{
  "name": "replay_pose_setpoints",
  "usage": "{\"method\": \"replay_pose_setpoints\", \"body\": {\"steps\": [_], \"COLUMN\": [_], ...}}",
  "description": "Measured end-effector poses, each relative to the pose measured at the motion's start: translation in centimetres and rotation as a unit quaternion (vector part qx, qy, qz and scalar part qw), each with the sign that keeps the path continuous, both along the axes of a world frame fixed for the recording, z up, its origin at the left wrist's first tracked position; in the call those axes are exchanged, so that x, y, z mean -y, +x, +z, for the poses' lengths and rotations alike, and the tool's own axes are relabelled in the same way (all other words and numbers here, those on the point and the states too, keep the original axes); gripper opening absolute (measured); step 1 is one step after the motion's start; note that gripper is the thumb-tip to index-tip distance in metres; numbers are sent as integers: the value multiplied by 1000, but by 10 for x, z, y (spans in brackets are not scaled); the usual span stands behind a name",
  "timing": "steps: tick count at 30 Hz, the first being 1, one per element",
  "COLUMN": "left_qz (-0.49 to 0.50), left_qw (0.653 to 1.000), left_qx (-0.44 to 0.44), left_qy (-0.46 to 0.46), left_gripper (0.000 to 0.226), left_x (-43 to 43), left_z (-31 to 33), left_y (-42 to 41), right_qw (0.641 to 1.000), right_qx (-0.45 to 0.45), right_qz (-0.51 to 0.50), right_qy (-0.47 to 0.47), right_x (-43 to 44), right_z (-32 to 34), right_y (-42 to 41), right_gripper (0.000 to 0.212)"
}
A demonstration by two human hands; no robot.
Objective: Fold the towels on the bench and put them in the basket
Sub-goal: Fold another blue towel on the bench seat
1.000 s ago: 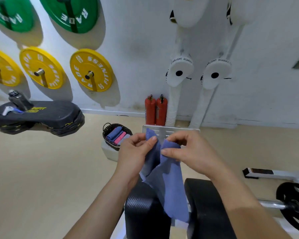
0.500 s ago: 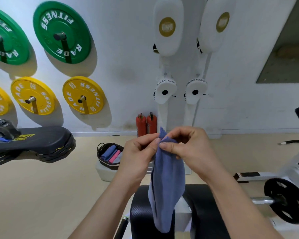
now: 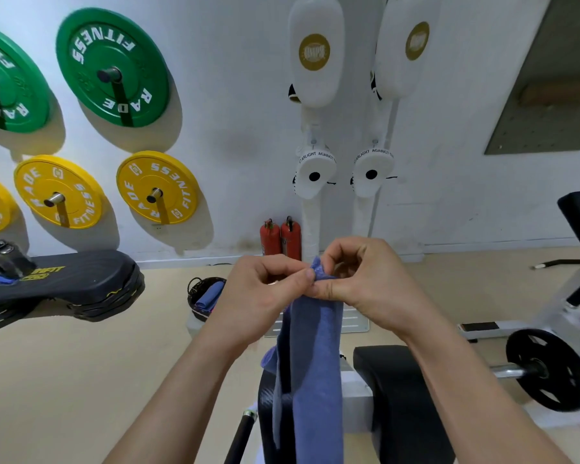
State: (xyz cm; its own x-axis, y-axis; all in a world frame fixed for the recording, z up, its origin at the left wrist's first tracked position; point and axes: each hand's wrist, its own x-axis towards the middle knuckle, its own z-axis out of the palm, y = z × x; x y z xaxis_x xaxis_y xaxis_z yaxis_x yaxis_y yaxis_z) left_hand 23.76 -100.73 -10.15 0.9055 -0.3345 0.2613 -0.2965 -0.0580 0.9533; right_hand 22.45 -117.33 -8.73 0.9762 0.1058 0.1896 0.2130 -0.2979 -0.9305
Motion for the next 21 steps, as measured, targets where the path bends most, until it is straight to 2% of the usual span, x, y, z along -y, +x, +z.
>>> {"method": "replay_pose_setpoints", "body": {"steps": [4, 8, 12, 17, 21], "left_qz": [14, 16, 52, 111, 86], "left_qw": [998, 997, 995, 988, 994], "left_qx": [13, 25, 48, 95, 72], "left_qy": [54, 72, 73, 57, 18], "left_gripper": [24, 22, 20, 21, 24], "left_x": [5, 8, 13, 19, 18], "left_z": [0, -4, -8, -11, -16], "left_y": [0, 5, 8, 14, 21], "right_qw": [999, 1000, 1000, 998, 996], "right_qx": [-12, -1, 8, -35, -36], "right_qz": [29, 31, 6, 32, 33], "right_qy": [-9, -5, -22, 32, 76], "right_x": [6, 12, 13, 17, 19], "right_z": [0, 1, -3, -7, -12], "right_y": [2, 8, 15, 25, 33], "right_gripper": [25, 26, 18, 7, 6]}}
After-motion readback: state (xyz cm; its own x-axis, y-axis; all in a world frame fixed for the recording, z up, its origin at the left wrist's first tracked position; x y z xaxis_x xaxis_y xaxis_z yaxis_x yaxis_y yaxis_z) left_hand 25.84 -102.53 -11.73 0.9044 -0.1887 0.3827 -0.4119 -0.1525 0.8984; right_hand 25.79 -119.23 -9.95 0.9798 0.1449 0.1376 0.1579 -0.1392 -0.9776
